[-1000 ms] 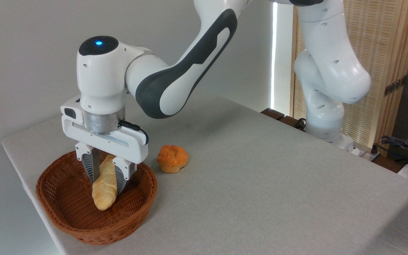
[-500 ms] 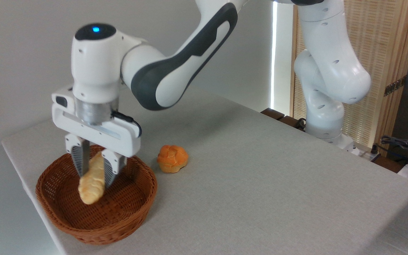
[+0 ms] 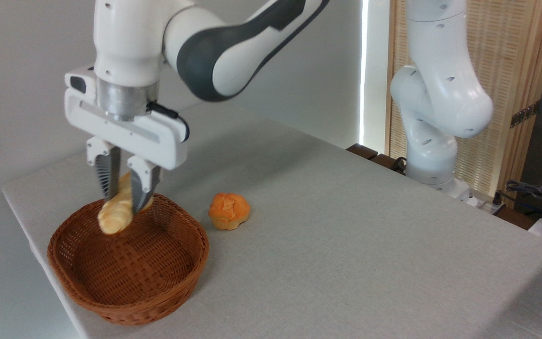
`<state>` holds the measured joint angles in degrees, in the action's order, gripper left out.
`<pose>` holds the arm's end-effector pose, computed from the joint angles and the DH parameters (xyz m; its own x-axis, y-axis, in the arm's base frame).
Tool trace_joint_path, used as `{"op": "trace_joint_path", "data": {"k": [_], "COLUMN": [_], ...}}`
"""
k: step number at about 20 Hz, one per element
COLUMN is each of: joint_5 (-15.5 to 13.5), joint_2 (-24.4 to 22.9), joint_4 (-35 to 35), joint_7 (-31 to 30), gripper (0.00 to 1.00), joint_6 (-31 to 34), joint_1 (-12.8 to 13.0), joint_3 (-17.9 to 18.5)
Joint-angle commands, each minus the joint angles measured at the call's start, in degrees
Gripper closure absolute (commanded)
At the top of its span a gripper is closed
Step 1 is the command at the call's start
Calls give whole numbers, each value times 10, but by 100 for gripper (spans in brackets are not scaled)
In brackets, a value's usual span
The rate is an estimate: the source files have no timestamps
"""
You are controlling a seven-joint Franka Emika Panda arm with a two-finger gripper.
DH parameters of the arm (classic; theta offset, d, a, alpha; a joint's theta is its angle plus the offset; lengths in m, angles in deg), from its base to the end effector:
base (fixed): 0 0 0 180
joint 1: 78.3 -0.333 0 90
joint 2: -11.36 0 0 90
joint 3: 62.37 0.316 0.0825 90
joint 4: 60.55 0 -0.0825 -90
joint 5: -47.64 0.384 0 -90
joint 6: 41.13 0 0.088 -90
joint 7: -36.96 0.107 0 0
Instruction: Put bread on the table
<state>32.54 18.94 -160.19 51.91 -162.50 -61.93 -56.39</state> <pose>0.6135 -0.1277 0.5200 0.9135 -0.2924 0.2828 -0.3473 -0.9225 0.1683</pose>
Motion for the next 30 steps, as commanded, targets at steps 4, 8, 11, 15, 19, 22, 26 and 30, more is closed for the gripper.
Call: {"op": "trace_joint_path", "data": {"k": [4,8,11,15,19,22,26,30], "joint_5": [19,20,20,20,19,18,18,18], "joint_2": [-91,-118,-117,-110,-107,-104,-103,-105], "joint_4": [-87,-132,-139,-147,-147,-146,-144,-137], "joint_7": [101,131,138,162,175,175,176,176], "gripper": [41,40,21,0,0,0,0,0], "joint_6": [102,133,165,183,182,174,162,158], "joint_1": [2,2,8,9,9,9,9,8], "joint_3": [4,4,1,-3,-3,-3,-3,-3]}}
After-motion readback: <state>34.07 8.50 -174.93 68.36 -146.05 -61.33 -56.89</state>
